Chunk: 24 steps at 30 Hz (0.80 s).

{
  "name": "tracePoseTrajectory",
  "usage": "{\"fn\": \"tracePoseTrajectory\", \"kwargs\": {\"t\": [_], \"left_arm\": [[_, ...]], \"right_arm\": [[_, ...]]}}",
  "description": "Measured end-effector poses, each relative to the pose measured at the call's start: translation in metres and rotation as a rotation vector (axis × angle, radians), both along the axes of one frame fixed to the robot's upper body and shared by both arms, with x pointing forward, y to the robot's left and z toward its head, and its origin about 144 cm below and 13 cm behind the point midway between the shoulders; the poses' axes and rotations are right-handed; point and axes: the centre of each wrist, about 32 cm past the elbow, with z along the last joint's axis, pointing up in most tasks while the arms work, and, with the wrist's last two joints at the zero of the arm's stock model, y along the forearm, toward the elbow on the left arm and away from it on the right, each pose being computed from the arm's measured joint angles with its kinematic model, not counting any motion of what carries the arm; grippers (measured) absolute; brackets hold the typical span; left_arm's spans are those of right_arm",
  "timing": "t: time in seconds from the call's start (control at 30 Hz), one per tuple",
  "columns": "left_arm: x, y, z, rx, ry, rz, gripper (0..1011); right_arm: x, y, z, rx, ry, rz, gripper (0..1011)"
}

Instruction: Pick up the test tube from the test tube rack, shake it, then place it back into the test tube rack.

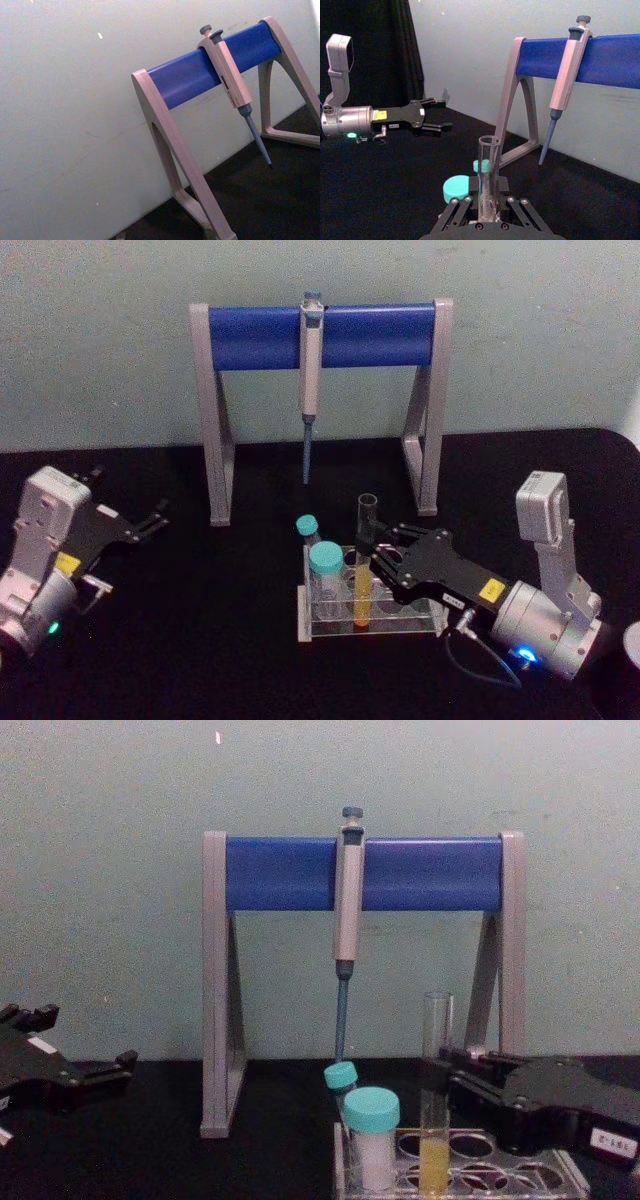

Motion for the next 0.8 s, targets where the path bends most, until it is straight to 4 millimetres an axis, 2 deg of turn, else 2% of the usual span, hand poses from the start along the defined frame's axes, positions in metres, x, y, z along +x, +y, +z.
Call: {"fn": "tracePoseTrajectory", "kwargs": {"t": [0.5,0.63,0.67,0.73,0.77,0.8], "left_arm": [[0.0000,0.0000,0.0000,0.000,0.000,0.000,1001],[0.0000,0.0000,0.0000,0.000,0.000,0.000,1001],[0.0000,0.0000,0.0000,0.000,0.000,0.000,1001],[0.0000,0.0000,0.0000,0.000,0.000,0.000,1001],[0.0000,0.0000,0.0000,0.000,0.000,0.000,1001],[0.0000,0.0000,0.0000,0.000,0.000,0.000,1001]], "right_arm": [[0.0000,0.0001,-0.0001,-0.001,0.001,-0.003,224],[0.0000,0.0001,-0.0003,-0.004,0.004,-0.002,290],[0.0000,0.0001,-0.0003,-0.004,0.004,-0.002,343],[0.0000,0.0000,-0.0002,-0.004,0.004,-0.002,367],[0.0000,0.0000,-0.0002,-0.004,0.004,-0.002,444],[0.0000,0.0000,-0.0002,-0.004,0.004,-0.001,455]]}}
